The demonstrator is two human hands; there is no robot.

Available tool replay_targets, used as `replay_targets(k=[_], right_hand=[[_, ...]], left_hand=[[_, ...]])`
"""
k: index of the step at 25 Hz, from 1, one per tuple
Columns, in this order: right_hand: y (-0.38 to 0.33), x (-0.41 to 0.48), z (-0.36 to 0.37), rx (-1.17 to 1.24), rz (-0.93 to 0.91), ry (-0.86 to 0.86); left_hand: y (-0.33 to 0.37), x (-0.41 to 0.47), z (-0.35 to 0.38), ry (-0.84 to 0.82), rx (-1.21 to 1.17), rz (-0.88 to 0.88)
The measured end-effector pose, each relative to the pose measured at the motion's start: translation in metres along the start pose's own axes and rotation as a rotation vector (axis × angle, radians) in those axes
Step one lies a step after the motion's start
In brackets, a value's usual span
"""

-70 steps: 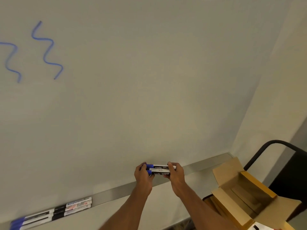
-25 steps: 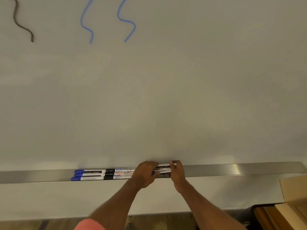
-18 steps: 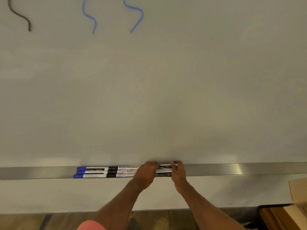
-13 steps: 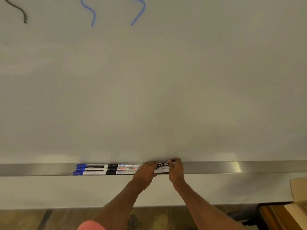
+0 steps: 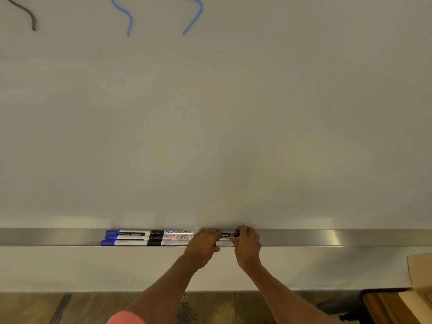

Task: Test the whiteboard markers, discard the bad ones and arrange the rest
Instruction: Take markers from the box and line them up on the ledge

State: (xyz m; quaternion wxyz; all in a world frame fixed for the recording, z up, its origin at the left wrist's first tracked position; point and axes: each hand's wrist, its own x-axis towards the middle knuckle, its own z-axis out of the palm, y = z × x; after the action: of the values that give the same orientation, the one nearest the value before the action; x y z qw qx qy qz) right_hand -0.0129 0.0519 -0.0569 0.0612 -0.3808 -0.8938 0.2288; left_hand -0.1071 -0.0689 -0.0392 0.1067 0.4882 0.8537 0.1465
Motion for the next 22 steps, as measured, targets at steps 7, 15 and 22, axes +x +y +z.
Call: replay_targets(k=[7, 15, 22], right_hand=[[0.0021, -0.0014, -0.0007, -0.031, -0.003, 0.035], [0.0026, 0.0001, 0.0, 0.032, -0.036, 0.069], [0.0024, 0.0032, -0.0044, 0.037, 0.004, -0.043]], left_hand=[[0.0029, 0.0017, -0.0027, 0.018, 0.035, 0.01], [0.0075, 0.0016, -0.0033, 0.065, 0.066, 0.051], [0.0093, -0.0048, -0.0032, 0.045, 0.119, -0.019]])
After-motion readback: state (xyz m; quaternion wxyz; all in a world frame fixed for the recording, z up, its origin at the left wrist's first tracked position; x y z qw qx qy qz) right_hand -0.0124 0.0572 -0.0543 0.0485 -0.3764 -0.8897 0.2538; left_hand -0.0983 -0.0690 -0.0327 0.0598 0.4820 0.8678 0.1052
